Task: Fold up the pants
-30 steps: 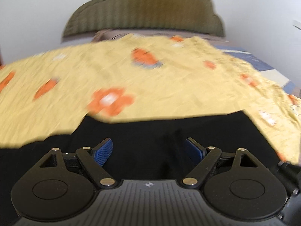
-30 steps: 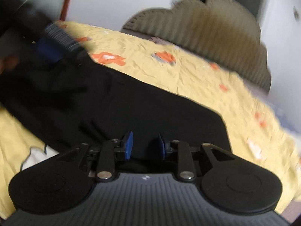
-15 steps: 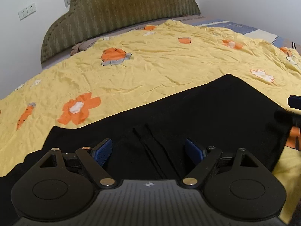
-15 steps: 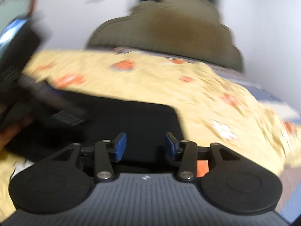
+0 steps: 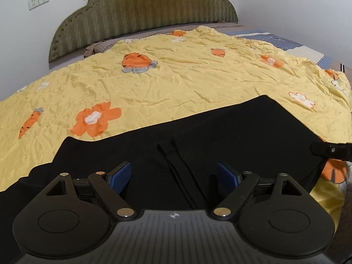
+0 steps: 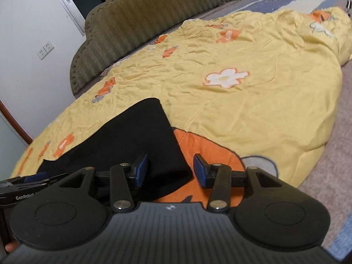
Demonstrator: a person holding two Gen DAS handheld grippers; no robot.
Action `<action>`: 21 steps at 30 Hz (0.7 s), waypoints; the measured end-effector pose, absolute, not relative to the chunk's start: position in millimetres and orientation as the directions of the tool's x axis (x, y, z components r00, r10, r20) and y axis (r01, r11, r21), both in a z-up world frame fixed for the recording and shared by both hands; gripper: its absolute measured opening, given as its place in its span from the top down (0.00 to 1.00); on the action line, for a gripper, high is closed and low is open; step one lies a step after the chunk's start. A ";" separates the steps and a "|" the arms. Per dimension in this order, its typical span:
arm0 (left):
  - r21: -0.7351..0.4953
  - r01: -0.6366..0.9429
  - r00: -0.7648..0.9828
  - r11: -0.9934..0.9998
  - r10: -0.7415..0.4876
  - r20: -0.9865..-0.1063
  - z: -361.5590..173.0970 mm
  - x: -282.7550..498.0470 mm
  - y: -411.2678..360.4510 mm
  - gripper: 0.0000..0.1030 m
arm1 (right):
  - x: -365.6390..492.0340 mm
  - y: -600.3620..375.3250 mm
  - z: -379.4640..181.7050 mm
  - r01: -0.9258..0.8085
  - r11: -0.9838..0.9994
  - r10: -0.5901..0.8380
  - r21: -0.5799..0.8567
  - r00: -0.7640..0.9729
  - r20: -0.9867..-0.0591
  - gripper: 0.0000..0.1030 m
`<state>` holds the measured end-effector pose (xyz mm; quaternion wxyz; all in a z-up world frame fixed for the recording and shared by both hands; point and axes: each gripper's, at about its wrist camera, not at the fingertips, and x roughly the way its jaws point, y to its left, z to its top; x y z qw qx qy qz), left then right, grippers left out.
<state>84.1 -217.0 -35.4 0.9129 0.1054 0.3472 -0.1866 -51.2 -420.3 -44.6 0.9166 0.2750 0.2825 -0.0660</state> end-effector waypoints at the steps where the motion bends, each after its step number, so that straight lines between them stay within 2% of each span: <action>1: 0.053 0.418 0.681 0.907 -0.274 -0.679 -34.4 85.5 -218.6 0.18 | -49.9 -419.0 -43.8 0.274 0.844 0.034 0.460 0.830 -0.557 0.66; 2: 0.042 0.423 0.673 0.905 -0.283 -0.683 -32.9 87.5 -219.7 0.17 | -47.0 -416.4 -42.0 0.275 0.852 0.024 0.446 0.829 -0.558 0.77; 5: -0.009 0.432 0.644 0.902 -0.316 -0.696 -25.2 95.7 -224.3 0.18 | -46.2 -406.4 -29.0 0.253 0.888 -0.001 0.384 0.837 -0.548 0.86; 8: -0.106 0.447 0.593 0.888 -0.383 -0.708 -12.0 107.8 -230.7 0.18 | -52.3 -387.3 -14.7 0.234 0.936 -0.060 0.261 0.841 -0.537 0.88; 13: -0.256 0.465 0.478 0.847 -0.484 -0.733 4.1 128.7 -250.1 0.15 | -54.1 -336.6 8.3 0.151 0.987 -0.159 -0.056 0.864 -0.477 0.89; 17: -0.259 0.467 0.468 0.845 -0.485 -0.739 12.4 133.9 -263.1 0.15 | -55.0 -296.0 14.8 0.066 0.963 -0.178 -0.262 0.885 -0.430 0.89; 21: -0.189 0.492 0.474 0.850 -0.444 -0.761 15.7 134.9 -277.4 0.15 | -54.0 -268.8 11.1 0.013 0.918 -0.186 -0.397 0.896 -0.402 0.89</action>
